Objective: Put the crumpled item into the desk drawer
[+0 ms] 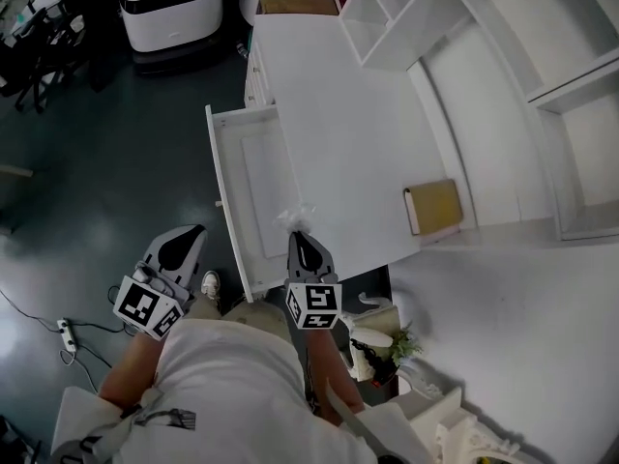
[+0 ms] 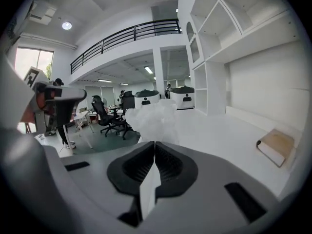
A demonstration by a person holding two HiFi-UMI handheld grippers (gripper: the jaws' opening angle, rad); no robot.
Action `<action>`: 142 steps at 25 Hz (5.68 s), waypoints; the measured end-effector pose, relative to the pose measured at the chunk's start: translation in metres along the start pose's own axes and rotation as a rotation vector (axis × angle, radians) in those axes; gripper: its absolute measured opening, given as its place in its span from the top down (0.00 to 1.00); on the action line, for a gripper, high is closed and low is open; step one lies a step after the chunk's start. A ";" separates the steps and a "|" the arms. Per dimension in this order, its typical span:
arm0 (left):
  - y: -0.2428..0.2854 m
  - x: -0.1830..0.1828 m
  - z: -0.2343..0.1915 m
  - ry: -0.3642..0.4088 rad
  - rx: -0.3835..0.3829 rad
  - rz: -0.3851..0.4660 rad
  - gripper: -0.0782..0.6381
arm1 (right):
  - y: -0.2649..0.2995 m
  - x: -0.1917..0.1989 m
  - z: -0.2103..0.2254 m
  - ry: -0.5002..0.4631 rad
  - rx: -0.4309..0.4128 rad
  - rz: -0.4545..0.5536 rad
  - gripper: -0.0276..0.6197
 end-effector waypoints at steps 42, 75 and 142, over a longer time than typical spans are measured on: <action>-0.028 0.024 -0.036 -0.066 -0.315 -0.020 0.87 | 0.170 0.169 -0.008 0.006 -0.138 -0.400 0.93; -0.028 0.013 -0.045 -0.084 -0.266 0.009 0.87 | 0.181 0.181 -0.037 -0.022 -0.164 -0.510 0.45; 0.019 -0.137 0.039 0.171 0.081 0.259 0.87 | -0.219 -0.168 0.144 -0.087 0.567 0.450 0.94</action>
Point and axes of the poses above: the fingertips, and each gripper's own axes: y forward along the fingers, z to its right, x out of its underside, the point moved 4 cm from there along -y, backward along the fingers, and after that the axes turned 15 degrees about -y, right-handed, at the moved point
